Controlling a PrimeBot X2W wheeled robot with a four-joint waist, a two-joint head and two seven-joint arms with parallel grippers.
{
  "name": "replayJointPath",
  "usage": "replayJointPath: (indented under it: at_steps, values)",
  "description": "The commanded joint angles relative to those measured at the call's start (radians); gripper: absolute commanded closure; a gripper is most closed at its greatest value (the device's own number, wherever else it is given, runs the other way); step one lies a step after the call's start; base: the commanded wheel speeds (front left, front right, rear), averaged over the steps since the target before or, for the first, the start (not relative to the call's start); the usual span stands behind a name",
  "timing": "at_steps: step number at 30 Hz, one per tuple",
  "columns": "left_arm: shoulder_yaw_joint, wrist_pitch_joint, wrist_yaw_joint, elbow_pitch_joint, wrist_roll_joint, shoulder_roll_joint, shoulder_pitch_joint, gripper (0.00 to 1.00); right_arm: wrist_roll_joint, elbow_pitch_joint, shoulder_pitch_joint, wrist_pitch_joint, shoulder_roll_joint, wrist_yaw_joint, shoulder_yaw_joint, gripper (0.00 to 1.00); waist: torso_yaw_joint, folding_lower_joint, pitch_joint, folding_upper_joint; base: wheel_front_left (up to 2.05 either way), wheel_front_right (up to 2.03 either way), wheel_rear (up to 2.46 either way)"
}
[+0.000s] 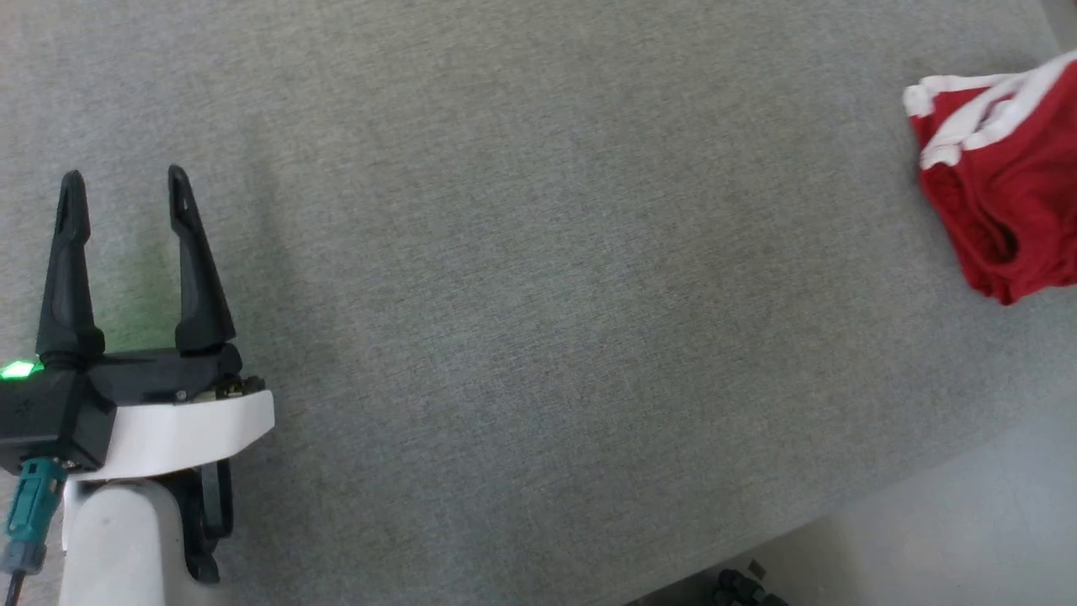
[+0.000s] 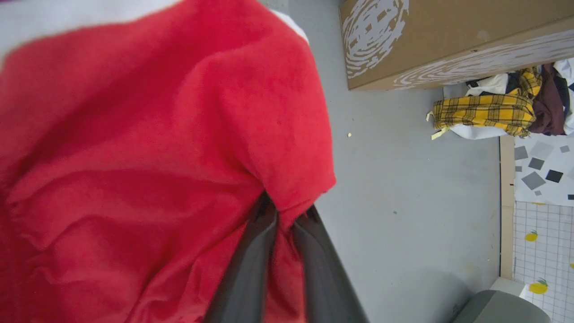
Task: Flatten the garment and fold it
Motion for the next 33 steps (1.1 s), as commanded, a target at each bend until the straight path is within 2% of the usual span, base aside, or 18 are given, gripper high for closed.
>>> replayJointPath:
  at_steps: [1, 5, 8, 13, 17, 20, 25, 29, 33]
  values:
    - [-0.003, 0.003, 0.001, -0.005, 0.006, 0.006, -0.012, 0.00, -0.016, 0.029, -0.018, -0.009, -0.012, -0.002, -0.021, 0.00, 0.007, -0.0001, -0.003, 0.0000, 0.00, 0.00, 0.00]
    - [-0.003, -0.002, 0.004, 0.008, 0.004, 0.008, -0.003, 0.00, -0.040, 0.075, -0.034, -0.043, -0.008, -0.002, -0.070, 0.00, 0.011, -0.0001, -0.032, 0.0000, 0.00, 0.00, 0.00]
    - [-0.006, -0.008, 0.008, 0.021, 0.000, 0.003, 0.008, 0.00, -0.045, 0.052, -0.043, -0.114, -0.003, -0.002, -0.082, 0.00, 0.015, -0.0001, -0.071, 0.0000, 0.00, 0.00, 0.00]
    - [-0.014, -0.021, 0.013, 0.056, -0.023, -0.016, 0.028, 0.00, -0.024, -0.055, -0.053, -0.227, 0.004, -0.002, -0.067, 0.00, 0.033, -0.0001, -0.161, 0.0000, 0.00, 0.00, 0.00]
    - [-0.017, -0.028, 0.017, 0.094, -0.049, -0.032, 0.043, 0.00, 0.055, -0.180, -0.042, -0.312, 0.027, -0.002, -0.109, 0.00, 0.067, -0.0001, -0.243, 0.0000, 0.00, 0.00, 0.00]
    - [-0.023, -0.032, 0.021, 0.116, -0.062, -0.043, 0.055, 0.00, 0.171, -0.278, -0.007, -0.354, 0.101, -0.002, -0.194, 0.00, 0.101, -0.0001, -0.309, 0.0000, 0.00, 0.00, 0.00]
    - [-0.017, -0.034, 0.026, 0.133, -0.081, -0.053, 0.066, 0.00, 0.271, -0.484, 0.112, -0.411, 0.217, -0.002, -0.275, 0.00, 0.169, -0.0001, -0.402, 0.0000, 0.00, 0.00, 0.00]
    - [-0.013, -0.034, 0.019, 0.142, -0.089, -0.057, 0.069, 0.00, 0.253, -0.634, 0.235, -0.448, 0.314, -0.002, -0.353, 0.00, 0.225, -0.0001, -0.453, 0.0000, 0.00, 0.00, 0.00]
    - [-0.021, -0.034, 0.012, 0.155, -0.089, -0.061, 0.069, 0.00, 0.153, -0.758, 0.368, -0.465, 0.429, -0.002, -0.413, 0.00, 0.277, -0.0001, -0.497, 0.0000, 0.00, 0.00, 0.00]
